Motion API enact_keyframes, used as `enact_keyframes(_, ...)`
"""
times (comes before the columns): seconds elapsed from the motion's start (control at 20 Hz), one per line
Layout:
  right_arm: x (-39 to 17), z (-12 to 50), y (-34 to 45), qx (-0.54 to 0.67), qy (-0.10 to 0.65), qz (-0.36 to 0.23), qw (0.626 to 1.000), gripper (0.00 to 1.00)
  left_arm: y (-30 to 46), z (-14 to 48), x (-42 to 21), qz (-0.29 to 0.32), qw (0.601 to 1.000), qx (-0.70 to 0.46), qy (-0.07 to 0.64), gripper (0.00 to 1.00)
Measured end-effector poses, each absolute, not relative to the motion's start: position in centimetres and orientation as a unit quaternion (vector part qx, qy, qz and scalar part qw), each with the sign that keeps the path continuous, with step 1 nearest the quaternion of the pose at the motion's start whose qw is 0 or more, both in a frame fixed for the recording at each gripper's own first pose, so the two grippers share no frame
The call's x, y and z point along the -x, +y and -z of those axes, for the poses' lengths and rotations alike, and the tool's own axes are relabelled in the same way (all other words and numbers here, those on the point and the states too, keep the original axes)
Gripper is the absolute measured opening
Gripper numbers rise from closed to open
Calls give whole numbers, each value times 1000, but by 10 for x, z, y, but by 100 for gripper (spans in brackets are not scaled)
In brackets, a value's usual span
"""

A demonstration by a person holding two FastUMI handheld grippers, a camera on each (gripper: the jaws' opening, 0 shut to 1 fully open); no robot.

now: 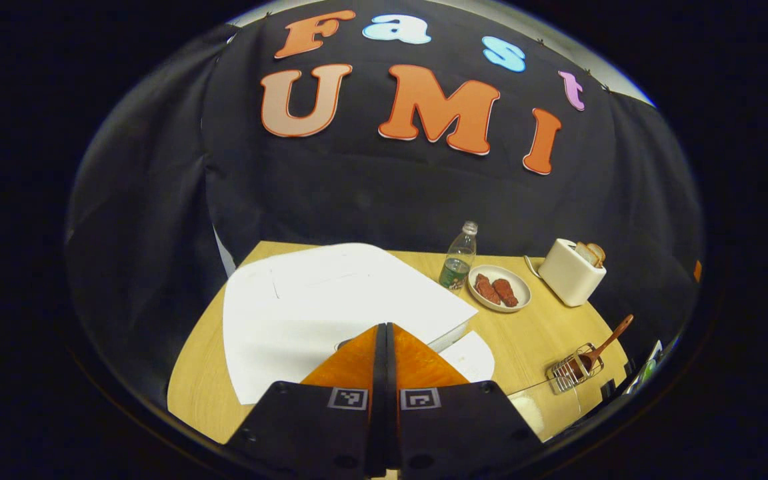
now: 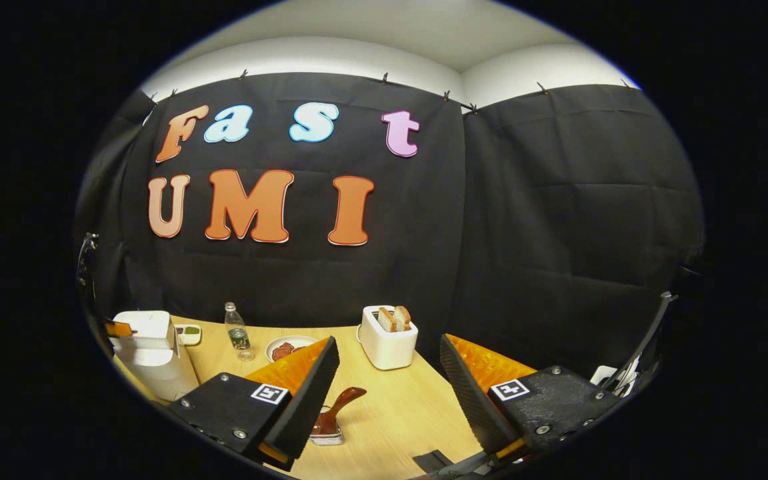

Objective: Close the left gripper, press the button to open the rice cooker; take a wooden spoon from the chopstick holder with the right hand, scoop a spoonful of rice and pour it into the rice cooker, then put the wooden spoon back into the chopstick holder.

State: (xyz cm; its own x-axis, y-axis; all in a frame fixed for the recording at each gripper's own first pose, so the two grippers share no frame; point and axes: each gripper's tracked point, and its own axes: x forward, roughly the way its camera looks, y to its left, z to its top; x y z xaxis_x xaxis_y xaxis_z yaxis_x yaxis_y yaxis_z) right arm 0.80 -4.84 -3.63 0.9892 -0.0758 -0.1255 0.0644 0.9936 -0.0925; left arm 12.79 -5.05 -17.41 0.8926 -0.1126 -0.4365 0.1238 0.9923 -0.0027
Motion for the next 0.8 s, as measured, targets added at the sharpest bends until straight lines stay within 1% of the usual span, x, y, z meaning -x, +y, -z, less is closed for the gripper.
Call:
enact_keyframes(0.1,-6,36,-48,40,62,33,997,95,-45,133,-126,50,982,-20,180,4)
enact_keyframes(0.3,-6,35,-46,29,59,29,997,95,-35,72,-108,49,991,7,124,4)
enact_keyframes(0.45,-7,35,-40,23,55,21,998,95,-18,46,-89,31,995,3,91,4)
enact_keyframes(0.6,-9,37,-31,14,44,-1,999,95,-10,31,-71,26,997,3,76,5)
enact_keyframes(0.8,-22,66,-25,-10,64,-19,998,96,17,9,-53,-5,999,5,50,5)
